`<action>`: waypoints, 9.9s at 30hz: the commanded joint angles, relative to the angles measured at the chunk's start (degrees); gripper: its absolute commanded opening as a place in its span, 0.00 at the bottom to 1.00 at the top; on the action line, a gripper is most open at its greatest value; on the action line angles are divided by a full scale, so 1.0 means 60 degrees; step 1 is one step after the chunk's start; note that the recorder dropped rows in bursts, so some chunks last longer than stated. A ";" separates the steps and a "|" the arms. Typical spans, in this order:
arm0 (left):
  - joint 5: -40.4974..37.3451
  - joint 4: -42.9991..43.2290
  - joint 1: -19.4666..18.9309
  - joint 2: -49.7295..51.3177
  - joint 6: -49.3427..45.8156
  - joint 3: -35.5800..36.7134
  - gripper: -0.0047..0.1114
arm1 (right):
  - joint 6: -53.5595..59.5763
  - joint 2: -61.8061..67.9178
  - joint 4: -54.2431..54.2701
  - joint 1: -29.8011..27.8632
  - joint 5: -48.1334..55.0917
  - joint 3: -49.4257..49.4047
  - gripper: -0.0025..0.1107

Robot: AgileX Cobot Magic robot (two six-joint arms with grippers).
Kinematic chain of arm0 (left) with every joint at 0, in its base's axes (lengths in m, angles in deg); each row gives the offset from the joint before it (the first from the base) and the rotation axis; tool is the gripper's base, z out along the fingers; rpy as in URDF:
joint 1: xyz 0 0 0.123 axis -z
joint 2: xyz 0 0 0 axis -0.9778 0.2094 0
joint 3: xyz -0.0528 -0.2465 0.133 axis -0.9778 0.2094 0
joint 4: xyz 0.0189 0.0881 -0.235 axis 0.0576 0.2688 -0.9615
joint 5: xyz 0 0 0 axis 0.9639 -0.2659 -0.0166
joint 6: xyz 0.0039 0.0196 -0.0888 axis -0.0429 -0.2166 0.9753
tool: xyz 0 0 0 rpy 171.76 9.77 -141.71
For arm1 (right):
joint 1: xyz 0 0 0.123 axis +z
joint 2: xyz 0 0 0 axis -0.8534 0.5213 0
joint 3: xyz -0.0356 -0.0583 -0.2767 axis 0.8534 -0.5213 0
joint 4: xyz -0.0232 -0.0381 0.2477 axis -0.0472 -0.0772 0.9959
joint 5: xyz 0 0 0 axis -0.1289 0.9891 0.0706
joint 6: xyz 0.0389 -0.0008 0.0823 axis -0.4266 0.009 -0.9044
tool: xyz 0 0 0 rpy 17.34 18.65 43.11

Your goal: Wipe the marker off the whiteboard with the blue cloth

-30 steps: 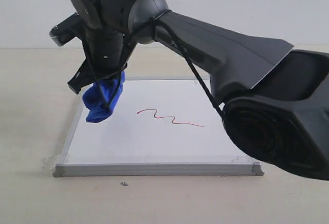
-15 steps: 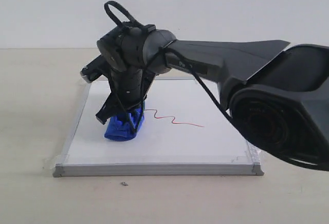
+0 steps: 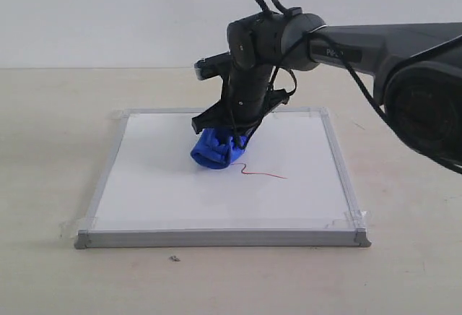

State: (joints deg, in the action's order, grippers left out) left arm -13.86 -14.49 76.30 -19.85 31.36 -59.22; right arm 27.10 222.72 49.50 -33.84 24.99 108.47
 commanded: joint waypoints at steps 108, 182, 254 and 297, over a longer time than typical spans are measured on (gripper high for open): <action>0.0030 -0.0047 -0.0015 -0.0030 -0.0024 0.0036 0.08 | 0.8637 -0.5029 0.0224 -0.3725 -0.0323 -0.6823 0.02; 0.0030 -0.0047 -0.0015 -0.0030 -0.0024 0.0036 0.08 | 0.6725 -0.5078 0.0295 -0.3809 -0.0996 -0.6782 0.53; 0.0030 -0.0047 -0.0015 -0.0030 -0.0024 0.0036 0.08 | 0.5023 -1.4856 0.3244 -0.3791 -0.3083 -1.1838 0.02; 0.0030 -0.0047 -0.0015 -0.0030 -0.0024 0.0036 0.08 | 0.2892 -2.1798 0.2745 -0.3837 -0.8639 -1.8334 0.02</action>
State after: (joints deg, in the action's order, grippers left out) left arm -13.86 -14.49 76.30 -19.85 31.36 -59.22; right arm 46.93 93.74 65.80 -56.76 -19.68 3.54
